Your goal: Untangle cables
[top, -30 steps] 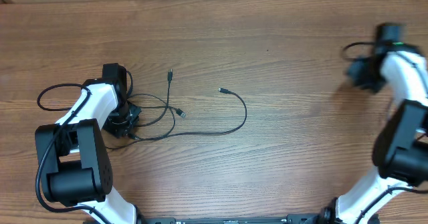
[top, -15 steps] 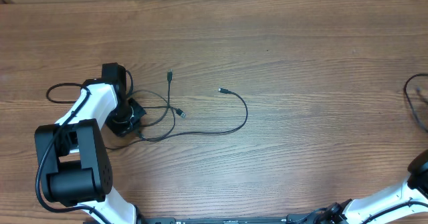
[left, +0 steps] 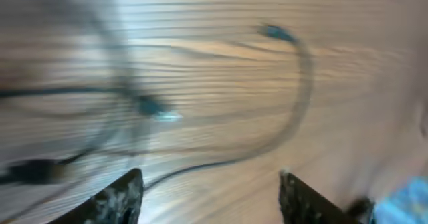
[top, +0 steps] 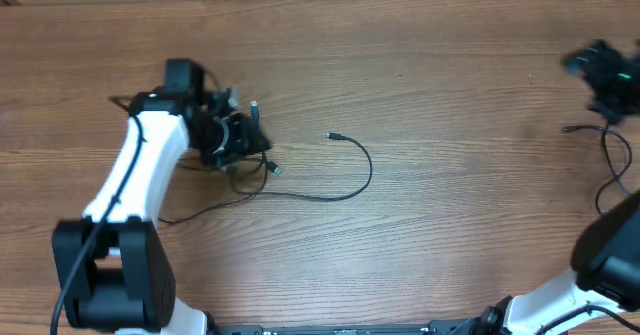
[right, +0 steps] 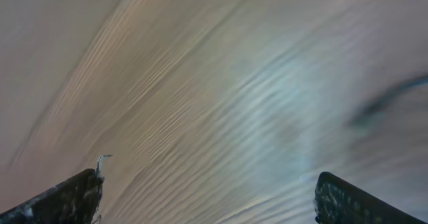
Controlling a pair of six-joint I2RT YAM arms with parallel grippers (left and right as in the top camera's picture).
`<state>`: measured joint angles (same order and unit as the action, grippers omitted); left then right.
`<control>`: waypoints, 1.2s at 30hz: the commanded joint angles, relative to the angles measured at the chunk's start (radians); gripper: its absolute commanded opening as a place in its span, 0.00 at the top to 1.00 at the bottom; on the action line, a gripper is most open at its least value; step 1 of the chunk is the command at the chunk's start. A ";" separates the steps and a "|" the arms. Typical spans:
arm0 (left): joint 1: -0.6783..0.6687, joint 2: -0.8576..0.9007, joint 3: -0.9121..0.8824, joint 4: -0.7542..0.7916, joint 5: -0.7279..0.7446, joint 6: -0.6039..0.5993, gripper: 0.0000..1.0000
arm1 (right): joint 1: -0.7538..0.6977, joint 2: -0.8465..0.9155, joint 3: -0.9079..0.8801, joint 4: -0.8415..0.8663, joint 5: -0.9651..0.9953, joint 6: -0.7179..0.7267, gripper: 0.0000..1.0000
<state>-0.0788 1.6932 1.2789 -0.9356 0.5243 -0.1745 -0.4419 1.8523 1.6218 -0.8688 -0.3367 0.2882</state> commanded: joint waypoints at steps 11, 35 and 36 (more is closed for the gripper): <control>0.003 -0.114 0.332 -0.224 -0.601 -0.401 0.00 | 0.358 -0.015 0.005 -0.147 -0.025 0.033 0.00; 0.581 -0.102 0.340 -0.462 -0.400 -0.307 0.00 | 1.158 0.004 -0.228 0.267 -0.137 -0.317 0.00; 0.593 -0.102 0.340 -0.470 -0.400 -0.290 0.01 | 1.184 0.009 -0.228 0.299 -0.130 -0.312 0.00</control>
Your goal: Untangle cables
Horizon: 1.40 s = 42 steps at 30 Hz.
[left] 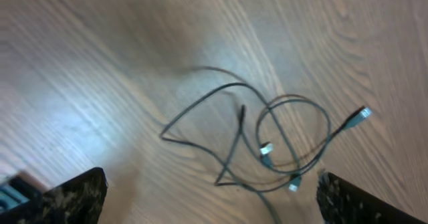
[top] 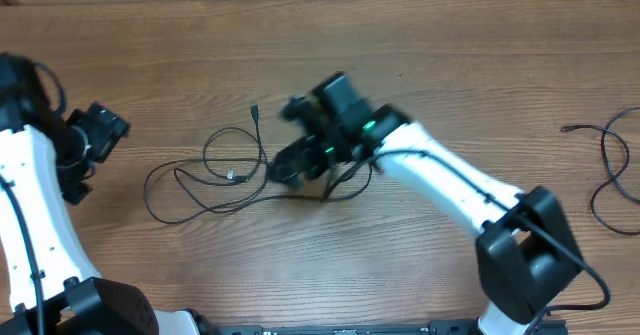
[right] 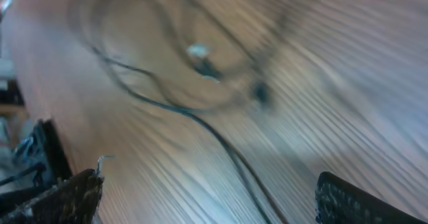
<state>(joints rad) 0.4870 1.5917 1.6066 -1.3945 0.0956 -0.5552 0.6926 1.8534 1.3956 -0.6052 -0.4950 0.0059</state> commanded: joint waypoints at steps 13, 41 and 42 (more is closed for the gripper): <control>0.050 0.000 0.012 -0.076 0.224 0.278 0.00 | 0.208 0.213 -0.002 0.468 0.018 0.098 0.03; 0.027 0.000 -0.058 -0.134 0.216 0.284 0.00 | 0.187 0.123 0.086 0.390 0.251 0.092 0.96; 0.016 0.000 -0.081 -0.111 0.216 0.287 0.00 | 0.161 0.083 0.087 0.364 0.251 0.092 0.96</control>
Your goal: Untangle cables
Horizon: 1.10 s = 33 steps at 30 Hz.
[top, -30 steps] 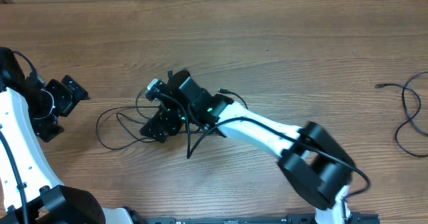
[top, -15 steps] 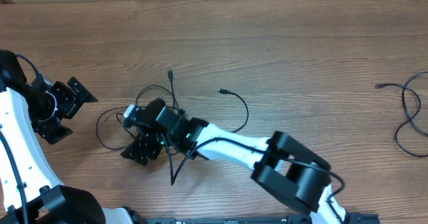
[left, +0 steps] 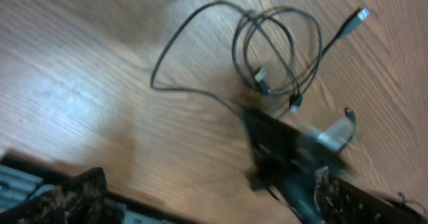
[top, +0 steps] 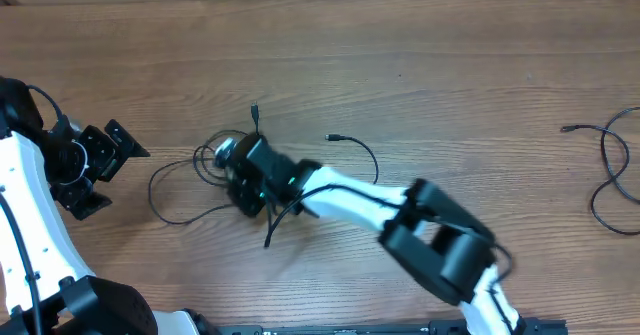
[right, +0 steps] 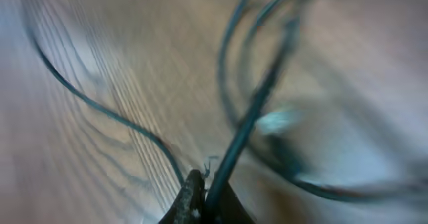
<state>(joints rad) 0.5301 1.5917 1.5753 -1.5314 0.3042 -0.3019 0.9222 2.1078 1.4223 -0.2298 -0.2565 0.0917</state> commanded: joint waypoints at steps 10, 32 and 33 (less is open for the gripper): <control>-0.264 0.001 -0.383 0.420 0.167 0.067 0.00 | -0.387 -0.377 0.060 -0.386 0.013 0.043 0.96; -0.350 0.003 -0.581 0.534 -0.537 -0.349 0.00 | -0.610 -0.386 0.059 -0.656 0.013 0.035 0.96; -0.350 0.003 -0.621 0.581 -0.525 -0.349 0.00 | -0.611 -0.386 0.060 -0.655 0.013 0.023 0.96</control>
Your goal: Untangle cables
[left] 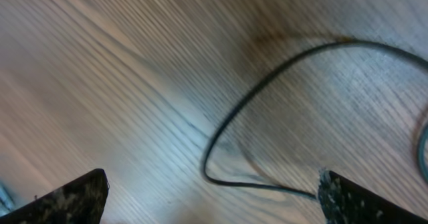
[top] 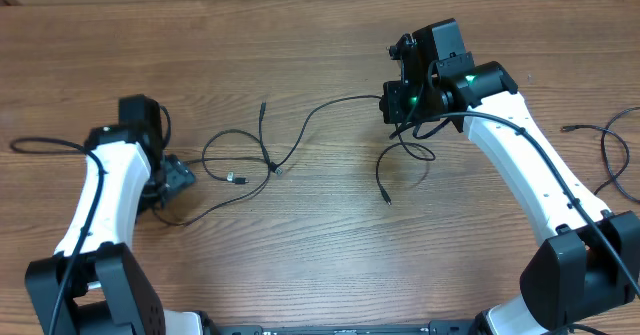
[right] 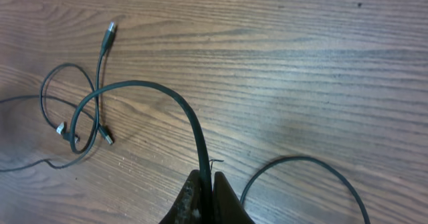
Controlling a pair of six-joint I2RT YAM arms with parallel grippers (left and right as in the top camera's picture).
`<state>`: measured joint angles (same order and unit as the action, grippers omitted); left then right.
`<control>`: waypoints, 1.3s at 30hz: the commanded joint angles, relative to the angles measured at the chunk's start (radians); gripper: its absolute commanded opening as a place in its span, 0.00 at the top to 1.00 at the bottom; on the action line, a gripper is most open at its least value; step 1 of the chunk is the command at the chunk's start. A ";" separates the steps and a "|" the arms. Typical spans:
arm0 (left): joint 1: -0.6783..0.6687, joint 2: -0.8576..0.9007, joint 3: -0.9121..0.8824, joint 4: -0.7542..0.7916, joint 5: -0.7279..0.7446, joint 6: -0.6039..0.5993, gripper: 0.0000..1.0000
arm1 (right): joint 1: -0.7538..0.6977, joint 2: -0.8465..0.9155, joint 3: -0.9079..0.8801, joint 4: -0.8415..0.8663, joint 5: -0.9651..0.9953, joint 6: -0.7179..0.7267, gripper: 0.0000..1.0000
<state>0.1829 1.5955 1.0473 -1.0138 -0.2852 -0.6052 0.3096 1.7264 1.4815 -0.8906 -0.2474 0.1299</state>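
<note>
A thin black cable (top: 330, 105) runs from a small tangle of loops and plugs (top: 238, 163) at left centre up to my right gripper (top: 400, 107), which is shut on it. Its free end hangs in a loop down to a plug (top: 386, 200). In the right wrist view the cable (right: 144, 87) arcs away from the closed fingers (right: 194, 200) toward the tangle (right: 77, 120). My left gripper (top: 172, 175) stands open low over the table just left of the tangle. Between its fingertips (left: 73, 194) a bend of cable (left: 267, 83) lies on the wood, untouched.
Another black cable (top: 606, 165) lies by itself at the far right edge of the wooden table (top: 320, 265). The table's back edge runs along the top of the overhead view.
My right gripper, shut on a cable inside the tangle, now holds it up and to the right, drawn out of the bundle. My left gripper has come in from the far left to beside the tangle.
My left gripper was at the tangle while the right was at the far right by the separate cable. Then the left stood back, open, and the right was over the tangle. The right then shut on one cable, which is now stretched out to the right.
</note>
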 commanded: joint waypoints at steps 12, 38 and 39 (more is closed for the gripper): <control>-0.003 0.000 -0.383 0.442 0.296 -0.039 0.96 | -0.216 -0.011 0.374 0.053 0.162 -0.059 0.96; 0.000 0.000 -0.427 0.436 0.209 -0.161 0.96 | -0.626 0.369 0.575 0.747 0.247 -0.169 0.96; 0.000 0.000 -0.428 0.434 0.209 -0.161 0.96 | -0.626 0.397 0.575 0.753 0.247 -0.169 0.96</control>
<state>0.1844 1.5314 0.6891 -0.5438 -0.0998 -0.7509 -0.3183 2.0789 2.0441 -0.1555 0.0010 -0.0288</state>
